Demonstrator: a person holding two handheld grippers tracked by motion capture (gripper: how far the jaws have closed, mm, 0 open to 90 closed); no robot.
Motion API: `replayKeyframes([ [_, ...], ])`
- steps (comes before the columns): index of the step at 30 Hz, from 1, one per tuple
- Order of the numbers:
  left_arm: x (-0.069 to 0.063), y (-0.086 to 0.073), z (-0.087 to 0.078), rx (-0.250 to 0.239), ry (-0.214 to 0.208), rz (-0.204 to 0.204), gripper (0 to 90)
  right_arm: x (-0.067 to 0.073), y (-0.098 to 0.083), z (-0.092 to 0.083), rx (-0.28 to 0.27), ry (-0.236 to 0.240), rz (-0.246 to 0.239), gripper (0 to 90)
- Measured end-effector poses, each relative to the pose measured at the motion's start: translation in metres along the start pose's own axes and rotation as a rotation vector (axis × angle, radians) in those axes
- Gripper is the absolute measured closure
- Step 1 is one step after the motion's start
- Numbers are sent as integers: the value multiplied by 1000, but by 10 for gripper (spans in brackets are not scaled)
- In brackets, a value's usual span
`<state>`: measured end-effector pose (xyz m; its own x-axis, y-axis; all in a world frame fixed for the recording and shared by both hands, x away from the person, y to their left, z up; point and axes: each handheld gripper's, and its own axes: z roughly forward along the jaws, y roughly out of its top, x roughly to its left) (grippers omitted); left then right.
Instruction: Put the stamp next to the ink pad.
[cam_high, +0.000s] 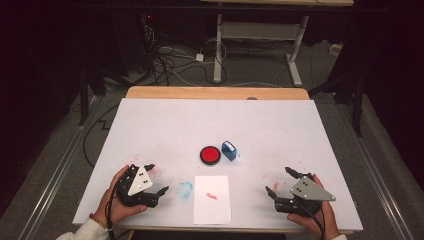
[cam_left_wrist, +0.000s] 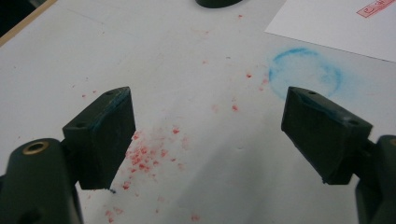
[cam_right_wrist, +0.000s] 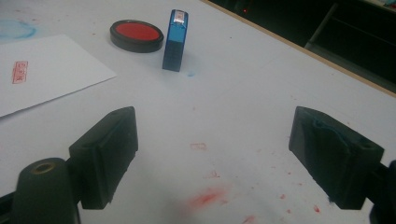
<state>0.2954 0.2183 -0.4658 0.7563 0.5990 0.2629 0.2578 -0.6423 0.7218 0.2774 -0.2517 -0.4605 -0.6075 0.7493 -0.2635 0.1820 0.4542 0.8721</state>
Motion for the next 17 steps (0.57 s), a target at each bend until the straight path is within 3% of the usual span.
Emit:
replayKeyframes([
  [17, 9, 0, -2, 4, 33, -21, 171, -4, 0, 0, -17, -26, 8, 165],
])
